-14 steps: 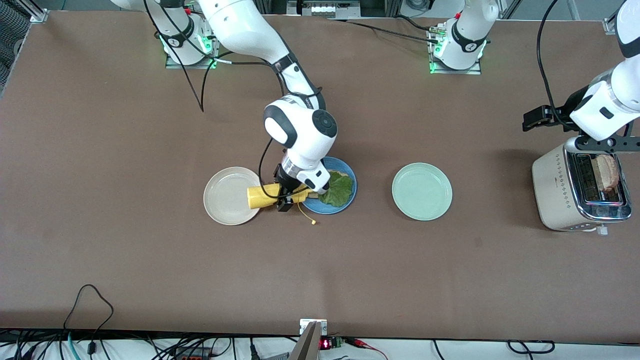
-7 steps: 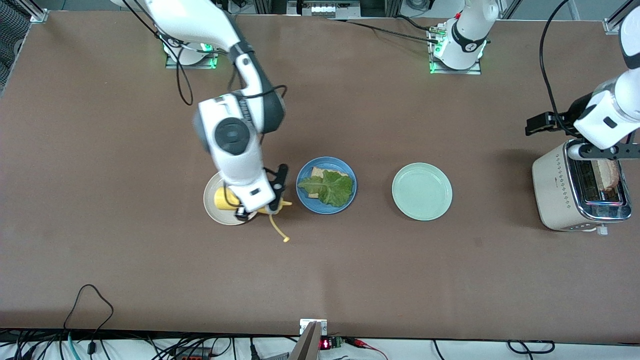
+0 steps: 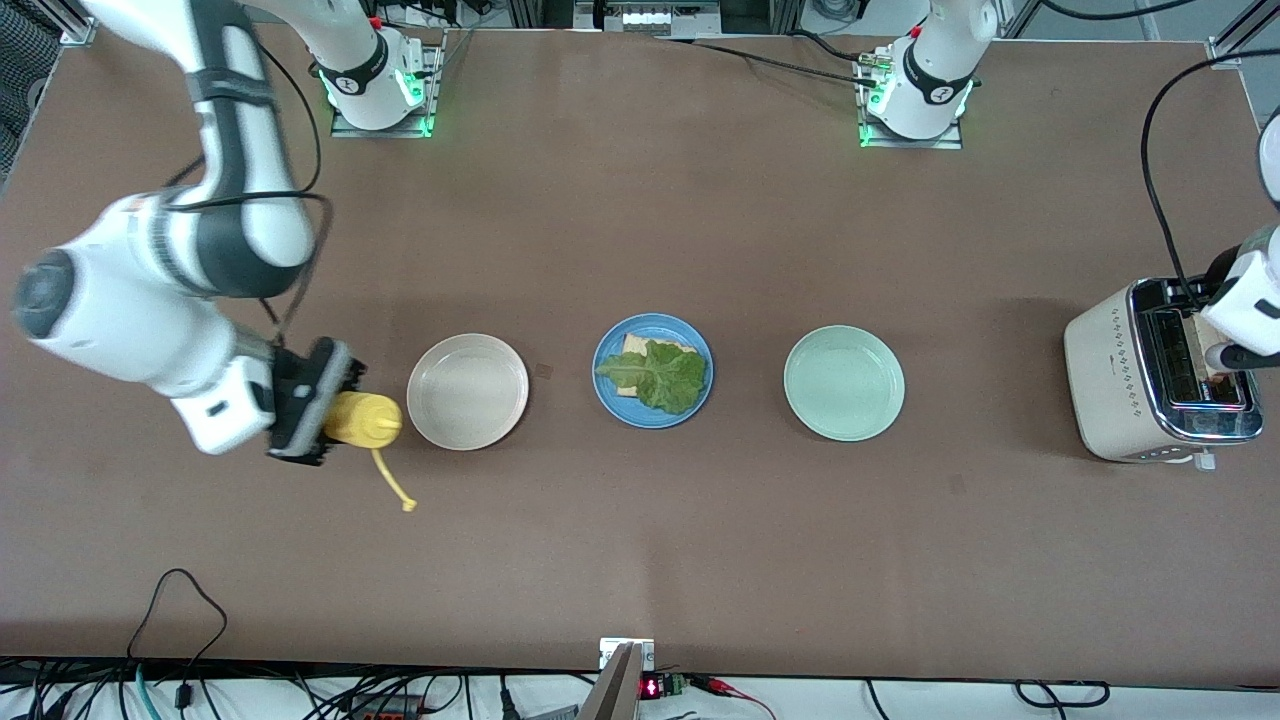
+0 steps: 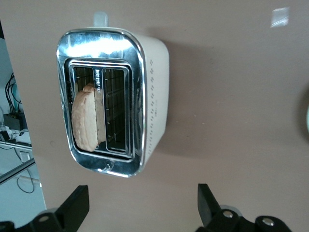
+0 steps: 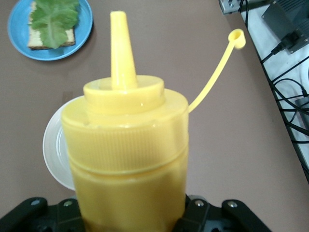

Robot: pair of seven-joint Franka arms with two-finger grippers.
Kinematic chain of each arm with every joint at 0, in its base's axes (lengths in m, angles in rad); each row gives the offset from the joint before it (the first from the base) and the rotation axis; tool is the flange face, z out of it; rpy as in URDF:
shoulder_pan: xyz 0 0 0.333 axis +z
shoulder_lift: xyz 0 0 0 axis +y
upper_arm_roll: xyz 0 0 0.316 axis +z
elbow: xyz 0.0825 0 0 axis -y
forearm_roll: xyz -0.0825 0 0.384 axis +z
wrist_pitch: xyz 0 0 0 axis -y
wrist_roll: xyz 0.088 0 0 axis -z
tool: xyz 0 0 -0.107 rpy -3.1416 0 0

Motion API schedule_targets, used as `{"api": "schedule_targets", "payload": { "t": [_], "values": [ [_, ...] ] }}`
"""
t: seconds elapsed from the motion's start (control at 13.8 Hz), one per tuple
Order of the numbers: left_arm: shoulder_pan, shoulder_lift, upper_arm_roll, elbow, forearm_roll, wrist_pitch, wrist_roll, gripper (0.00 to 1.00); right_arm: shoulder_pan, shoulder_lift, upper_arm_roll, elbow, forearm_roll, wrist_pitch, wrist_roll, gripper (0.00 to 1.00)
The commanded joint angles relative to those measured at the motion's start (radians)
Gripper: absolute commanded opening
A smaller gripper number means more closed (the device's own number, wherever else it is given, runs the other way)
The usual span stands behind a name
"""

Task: Make sandwich in blue plate with both arms
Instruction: 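Carry the yellow bottle back beside the cream plate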

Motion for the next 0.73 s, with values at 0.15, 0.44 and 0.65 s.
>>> {"api": "schedule_targets", "payload": {
  "t": [0.15, 0.44, 0.65],
  "values": [
    [0.124, 0.072, -0.006, -0.036, 0.021, 0.180, 0.179, 0.95, -0.170, -0.029, 0.029, -0.155, 0.325, -0.017, -0.447, 0.00],
    [0.196, 0.104, -0.006, -0.039, 0.021, 0.268, 0.292, 0.89, -0.296, 0.017, 0.029, -0.196, 0.487, -0.164, -0.657, 0.00],
    [0.216, 0.117, -0.006, -0.056, 0.021, 0.271, 0.316, 0.73, -0.376, 0.063, 0.031, -0.203, 0.547, -0.265, -0.756, 0.00]
  ]
}}
